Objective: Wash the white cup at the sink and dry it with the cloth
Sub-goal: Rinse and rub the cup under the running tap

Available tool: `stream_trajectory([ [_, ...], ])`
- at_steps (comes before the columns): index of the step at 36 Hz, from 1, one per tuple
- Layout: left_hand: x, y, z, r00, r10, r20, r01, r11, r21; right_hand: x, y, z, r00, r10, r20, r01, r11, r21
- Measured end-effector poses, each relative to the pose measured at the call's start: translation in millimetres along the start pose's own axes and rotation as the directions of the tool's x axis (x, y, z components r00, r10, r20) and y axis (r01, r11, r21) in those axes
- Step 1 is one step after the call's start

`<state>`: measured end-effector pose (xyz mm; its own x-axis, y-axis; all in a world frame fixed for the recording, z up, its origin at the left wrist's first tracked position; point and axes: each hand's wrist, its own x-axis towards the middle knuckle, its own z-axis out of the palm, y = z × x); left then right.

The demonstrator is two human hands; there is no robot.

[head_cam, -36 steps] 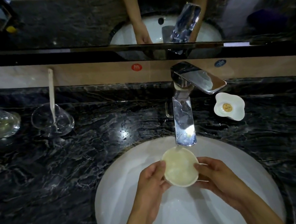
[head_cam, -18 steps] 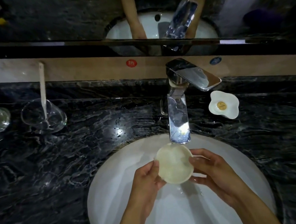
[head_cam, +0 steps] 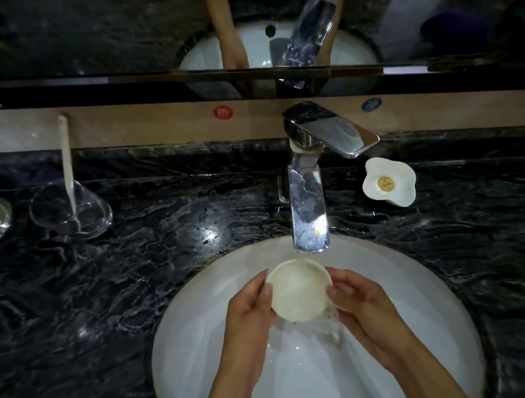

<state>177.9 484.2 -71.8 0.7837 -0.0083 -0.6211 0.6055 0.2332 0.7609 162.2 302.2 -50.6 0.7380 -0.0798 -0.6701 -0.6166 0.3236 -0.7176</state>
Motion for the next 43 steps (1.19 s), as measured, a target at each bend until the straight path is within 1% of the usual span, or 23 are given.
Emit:
stream_trajectory([
  [4, 1, -3, 3, 0.995, -0.097, -0.001, 0.097, 0.992, -0.077, -3, -8, 3, 0.996, -0.083, -0.009, 0.082, 0.994, -0.067],
  [8, 3, -6, 4, 0.986, -0.169, 0.000, 0.168, 0.979, -0.114, -3, -16, 7, 0.995, -0.101, -0.007, 0.099, 0.983, -0.153],
  [10, 3, -6, 2, 0.982, -0.191, 0.004, 0.190, 0.972, -0.141, -1, -20, 8, 0.997, -0.079, -0.006, 0.077, 0.981, -0.180],
  [12, 1, -4, 1, 0.982, -0.189, 0.018, 0.190, 0.970, -0.154, 2, -21, 7, 0.999, -0.036, -0.004, 0.034, 0.978, -0.203],
  [15, -1, -1, -1, 0.991, -0.134, 0.004, 0.133, 0.984, -0.117, 7, -14, 5, 0.998, 0.067, 0.016, -0.062, 0.975, -0.214],
  [17, -2, 2, -1, 0.997, -0.074, -0.017, 0.073, 0.995, -0.073, 9, -7, 5, 0.993, 0.116, 0.039, -0.107, 0.978, -0.181],
  [19, -4, 4, -2, 1.000, -0.013, -0.020, 0.013, 1.000, -0.020, 10, 0, 6, 0.990, 0.134, 0.043, -0.127, 0.984, -0.128],
  [22, -4, 4, -6, 1.000, 0.030, -0.006, -0.030, 0.999, 0.015, 9, 5, 9, 0.994, 0.108, 0.019, -0.107, 0.993, -0.053],
  [26, -1, 0, -8, 1.000, 0.024, -0.002, -0.024, 0.999, -0.026, 7, 3, 10, 1.000, 0.002, 0.016, -0.002, 1.000, -0.027],
  [29, 0, -5, -6, 0.999, -0.024, 0.025, 0.026, 0.996, -0.088, 5, -3, 9, 0.999, -0.045, 0.018, 0.046, 0.996, -0.080],
  [31, 2, -9, -4, 0.996, -0.093, 0.017, 0.095, 0.987, -0.129, 5, -8, 8, 0.998, -0.053, 0.031, 0.057, 0.987, -0.150],
  [34, 4, -14, -2, 0.983, -0.182, 0.019, 0.182, 0.963, -0.200, 5, -14, 9, 0.999, -0.017, 0.028, 0.024, 0.966, -0.259],
  [37, 4, -17, -1, 0.977, -0.212, 0.008, 0.208, 0.949, -0.239, 7, -18, 10, 0.999, 0.045, 0.000, -0.043, 0.944, -0.327],
  [40, 3, -13, 0, 0.978, -0.207, -0.037, 0.195, 0.957, -0.216, 10, -15, 9, 0.990, 0.139, 0.013, -0.131, 0.959, -0.250],
  [43, 2, -6, 0, 0.988, -0.135, -0.079, 0.124, 0.983, -0.135, 15, -5, 10, 0.972, 0.227, 0.057, -0.219, 0.969, -0.118],
])
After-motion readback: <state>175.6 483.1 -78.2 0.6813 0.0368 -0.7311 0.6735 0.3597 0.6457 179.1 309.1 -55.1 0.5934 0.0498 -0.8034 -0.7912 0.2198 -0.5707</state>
